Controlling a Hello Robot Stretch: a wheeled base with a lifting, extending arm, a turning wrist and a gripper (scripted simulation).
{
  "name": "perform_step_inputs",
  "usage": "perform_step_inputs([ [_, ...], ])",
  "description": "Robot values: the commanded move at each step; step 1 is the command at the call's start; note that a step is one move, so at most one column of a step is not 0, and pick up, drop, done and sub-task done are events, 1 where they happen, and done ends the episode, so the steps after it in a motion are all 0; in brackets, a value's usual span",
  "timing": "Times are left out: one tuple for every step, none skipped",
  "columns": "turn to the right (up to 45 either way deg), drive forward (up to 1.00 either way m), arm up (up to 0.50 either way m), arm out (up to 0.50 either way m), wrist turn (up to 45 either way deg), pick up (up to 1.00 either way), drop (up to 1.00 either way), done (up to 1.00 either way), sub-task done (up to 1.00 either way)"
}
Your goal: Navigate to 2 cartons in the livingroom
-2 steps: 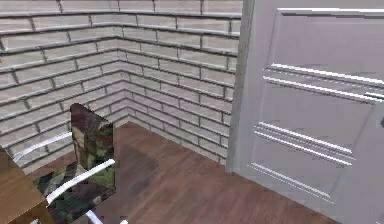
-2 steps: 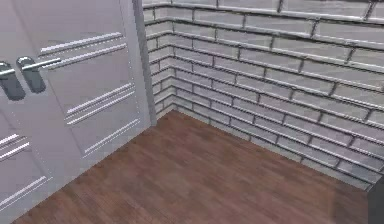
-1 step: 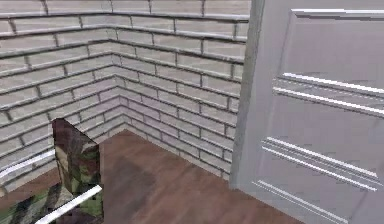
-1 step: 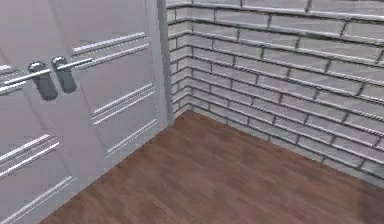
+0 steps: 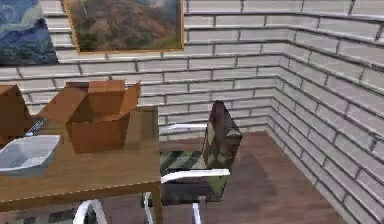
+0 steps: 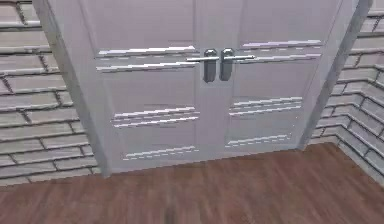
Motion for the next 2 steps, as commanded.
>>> perform_step_inputs([
  [-27.0,0.00,0.00,0.00,0.0,0.00,0.00,0.00,0.00],
  [0.0,0.00,0.00,0.00,0.0,0.00,0.00,1.00,0.00],
])
